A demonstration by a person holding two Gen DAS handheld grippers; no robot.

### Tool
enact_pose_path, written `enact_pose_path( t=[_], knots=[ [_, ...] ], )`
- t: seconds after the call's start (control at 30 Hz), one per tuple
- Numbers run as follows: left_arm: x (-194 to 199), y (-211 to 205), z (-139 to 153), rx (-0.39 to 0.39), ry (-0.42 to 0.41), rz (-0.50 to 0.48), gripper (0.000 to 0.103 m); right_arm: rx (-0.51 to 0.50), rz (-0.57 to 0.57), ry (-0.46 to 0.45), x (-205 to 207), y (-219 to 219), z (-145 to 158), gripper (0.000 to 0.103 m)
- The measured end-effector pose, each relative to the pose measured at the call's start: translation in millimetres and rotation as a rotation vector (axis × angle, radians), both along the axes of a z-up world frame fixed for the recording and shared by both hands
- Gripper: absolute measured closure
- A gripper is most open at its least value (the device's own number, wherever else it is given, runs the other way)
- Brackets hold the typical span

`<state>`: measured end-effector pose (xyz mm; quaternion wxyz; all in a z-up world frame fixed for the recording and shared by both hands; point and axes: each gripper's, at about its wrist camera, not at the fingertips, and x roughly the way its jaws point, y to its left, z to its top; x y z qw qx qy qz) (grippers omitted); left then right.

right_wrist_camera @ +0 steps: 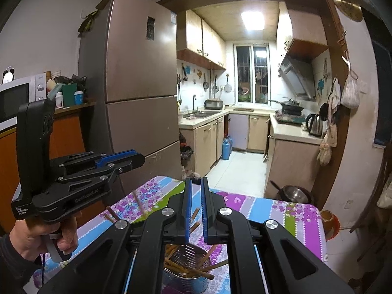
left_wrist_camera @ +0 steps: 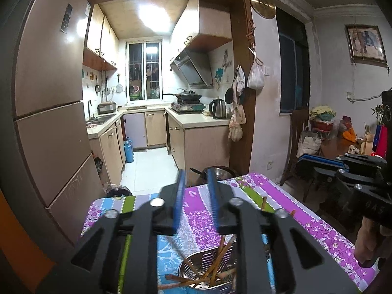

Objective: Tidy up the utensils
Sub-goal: 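Move both grippers back to the last chopsticks on the tablecloth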

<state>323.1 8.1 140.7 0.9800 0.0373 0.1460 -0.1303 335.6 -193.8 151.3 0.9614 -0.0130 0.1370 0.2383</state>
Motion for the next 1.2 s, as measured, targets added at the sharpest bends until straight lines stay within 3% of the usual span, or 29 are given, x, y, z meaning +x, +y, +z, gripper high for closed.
enact_pose_path(
  t=[0.17, 0.27, 0.37, 0.43, 0.57, 0.63, 0.83, 1.0, 1.2],
  knots=[
    [-50, 16, 15, -0.01, -0.064, -0.007, 0.08, 0.011, -0.024, -0.086, -55, -7, 12, 0.092],
    [-110, 33, 2, 0.013, -0.121, -0.017, 0.065, 0.036, -0.017, -0.139, -118, -12, 0, 0.083],
    [-159, 49, -28, 0.04, -0.117, -0.029, 0.061, 0.036, 0.001, -0.143, -188, -6, -44, 0.083],
    [-197, 60, -68, 0.069, -0.078, -0.033, 0.06, 0.039, 0.012, -0.098, -221, 4, -83, 0.083],
    [-237, 68, -143, 0.114, 0.022, -0.026, 0.06, 0.061, -0.003, 0.047, -270, 33, -173, 0.083],
    [-246, 74, -171, 0.09, 0.085, -0.036, 0.06, 0.078, -0.006, 0.122, -287, 51, -209, 0.083],
    [-260, 86, -223, 0.062, 0.171, -0.051, 0.06, 0.015, 0.011, 0.208, -313, 104, -266, 0.083],
    [-263, 94, -241, 0.009, 0.211, -0.055, 0.06, -0.024, -0.026, 0.227, -308, 120, -280, 0.083],
    [-274, 85, -249, 0.0, 0.203, -0.107, 0.06, -0.053, -0.063, 0.221, -299, 123, -288, 0.083]
  ],
)
